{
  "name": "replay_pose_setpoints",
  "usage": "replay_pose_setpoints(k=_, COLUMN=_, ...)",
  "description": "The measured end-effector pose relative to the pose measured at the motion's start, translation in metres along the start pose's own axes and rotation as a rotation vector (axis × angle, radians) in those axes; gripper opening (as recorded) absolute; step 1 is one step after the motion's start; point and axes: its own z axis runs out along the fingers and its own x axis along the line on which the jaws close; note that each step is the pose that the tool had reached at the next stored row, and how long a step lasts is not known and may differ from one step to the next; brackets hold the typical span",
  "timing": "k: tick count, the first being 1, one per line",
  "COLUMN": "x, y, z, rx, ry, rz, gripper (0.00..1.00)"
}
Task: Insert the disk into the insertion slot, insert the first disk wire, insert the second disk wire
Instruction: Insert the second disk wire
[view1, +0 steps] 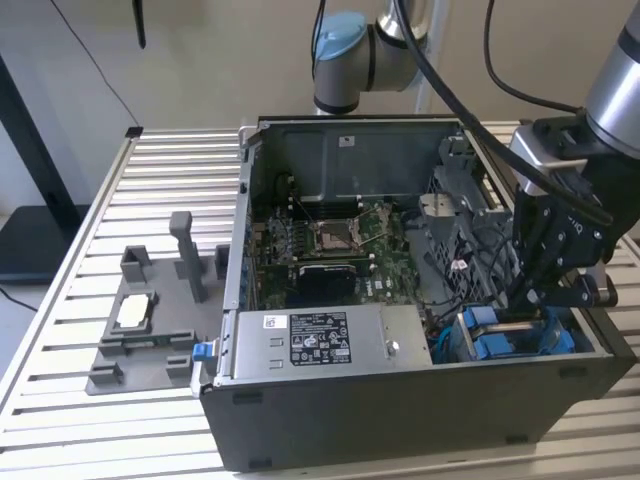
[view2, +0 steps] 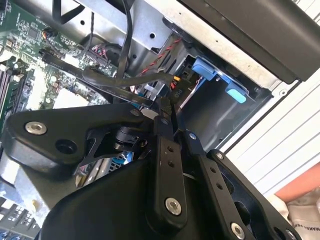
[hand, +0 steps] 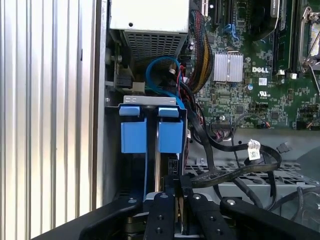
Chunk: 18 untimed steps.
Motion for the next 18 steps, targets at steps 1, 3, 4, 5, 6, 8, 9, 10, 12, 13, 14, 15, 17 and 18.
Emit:
replay_pose_setpoints(k=1, x=0.0, y=0.0, z=0.0, rx=0.0007, ry=-0.0002, rz=0.0, gripper=0.16)
replay_pose_setpoints(k=3, x=0.0, y=0.0, z=0.0001, rx=0.0017, ry=-0.0003, rz=0.0, gripper=0.16)
replay_pose_setpoints(k=4, x=0.0, y=0.0, z=0.0001, rx=0.002, ry=-0.0004, rz=0.0, gripper=0.16)
replay_pose_setpoints(k=5, x=0.0, y=0.0, z=0.0002, rx=0.0023, ry=-0.0004, rz=0.0, gripper=0.16)
replay_pose_setpoints(k=6, x=0.0, y=0.0, z=0.0004, rx=0.0026, ry=-0.0003, rz=0.0, gripper=0.16)
replay_pose_setpoints(k=8, x=0.0001, y=0.0, z=0.0013, rx=0.0028, ry=-0.0002, rz=0.0, gripper=0.16)
replay_pose_setpoints(k=9, x=0.0001, y=0.0, z=0.0019, rx=0.0029, ry=0.0001, rz=0.0, gripper=0.16)
replay_pose_setpoints(k=10, x=0.0002, y=0.0, z=0.0024, rx=0.0029, ry=0.0003, rz=0.0, gripper=0.16)
replay_pose_setpoints(k=12, x=0.0003, y=0.0, z=0.0031, rx=0.0031, ry=-0.0001, rz=0.0, gripper=0.16)
replay_pose_setpoints(k=13, x=0.0003, y=0.0, z=0.0033, rx=0.0031, ry=-0.0008, rz=0.0, gripper=0.16)
replay_pose_setpoints(k=14, x=0.0004, y=0.0, z=0.0034, rx=0.0031, ry=-0.0014, rz=0.0, gripper=0.16)
replay_pose_setpoints(k=15, x=0.0005, y=-0.0001, z=0.0041, rx=0.0032, ry=-0.0037, rz=0.0, gripper=0.18)
replay_pose_setpoints(k=17, x=0.0009, y=-0.0001, z=0.0038, rx=0.0031, ry=-0.0039, rz=0.0, gripper=0.24)
replay_pose_setpoints(k=18, x=0.0012, y=0.0, z=0.0034, rx=0.0031, ry=-0.0034, rz=0.0, gripper=0.24)
